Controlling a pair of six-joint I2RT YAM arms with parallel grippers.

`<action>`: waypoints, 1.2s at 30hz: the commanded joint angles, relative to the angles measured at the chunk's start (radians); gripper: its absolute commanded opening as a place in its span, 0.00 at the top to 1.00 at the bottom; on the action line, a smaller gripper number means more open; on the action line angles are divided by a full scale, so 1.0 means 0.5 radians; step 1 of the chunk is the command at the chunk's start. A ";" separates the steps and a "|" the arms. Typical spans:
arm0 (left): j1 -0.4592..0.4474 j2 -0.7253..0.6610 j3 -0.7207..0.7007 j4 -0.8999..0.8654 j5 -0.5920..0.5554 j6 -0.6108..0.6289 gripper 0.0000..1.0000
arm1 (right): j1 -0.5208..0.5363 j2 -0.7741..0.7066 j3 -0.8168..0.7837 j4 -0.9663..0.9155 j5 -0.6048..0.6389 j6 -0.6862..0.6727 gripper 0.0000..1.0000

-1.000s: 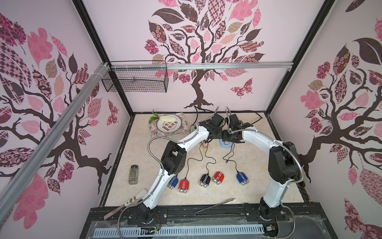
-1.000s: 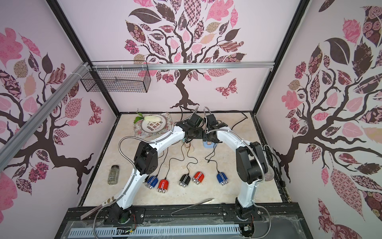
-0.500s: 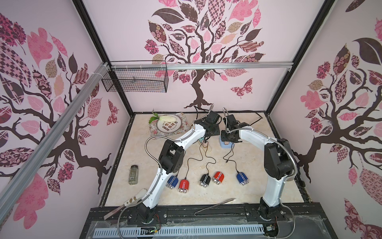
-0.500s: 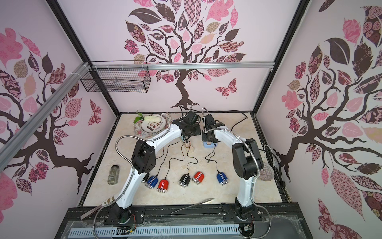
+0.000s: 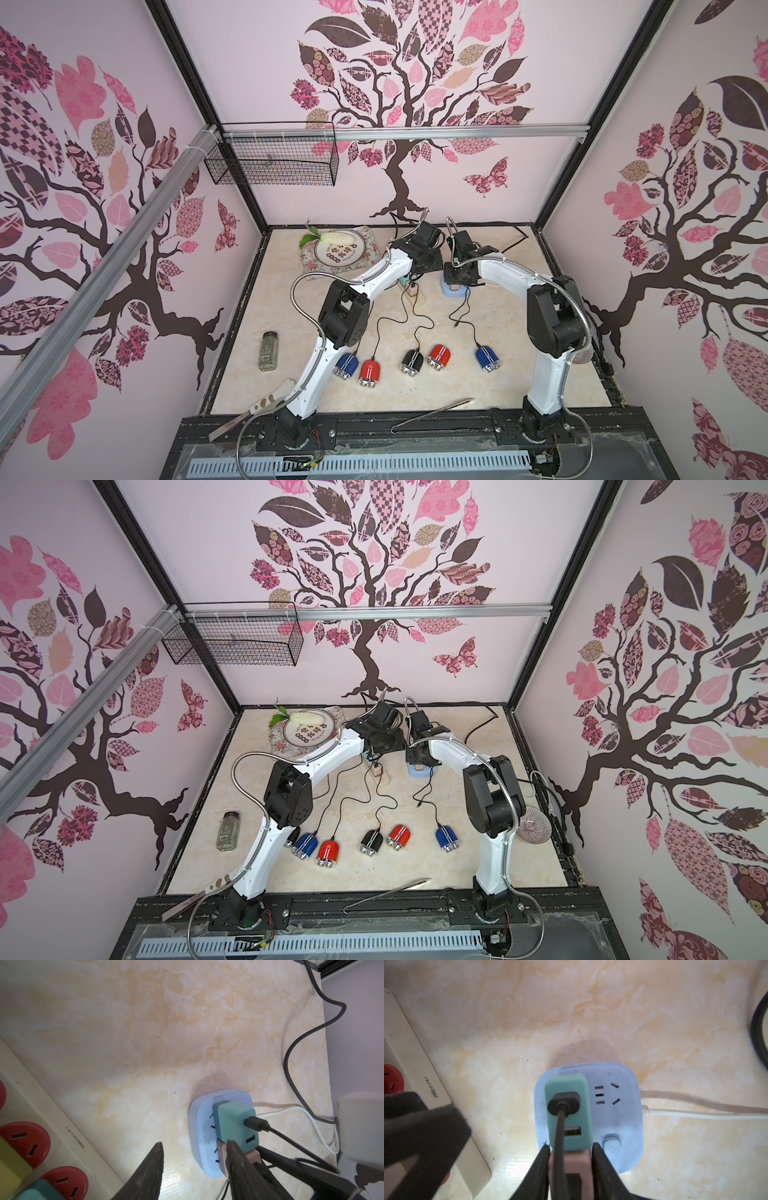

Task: Unplug the electric shaver
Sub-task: Remove the plug from the socket.

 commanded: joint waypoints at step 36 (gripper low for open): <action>-0.168 0.069 -0.157 0.144 0.094 -0.080 0.60 | 0.018 -0.294 -0.414 0.008 -0.028 0.022 0.80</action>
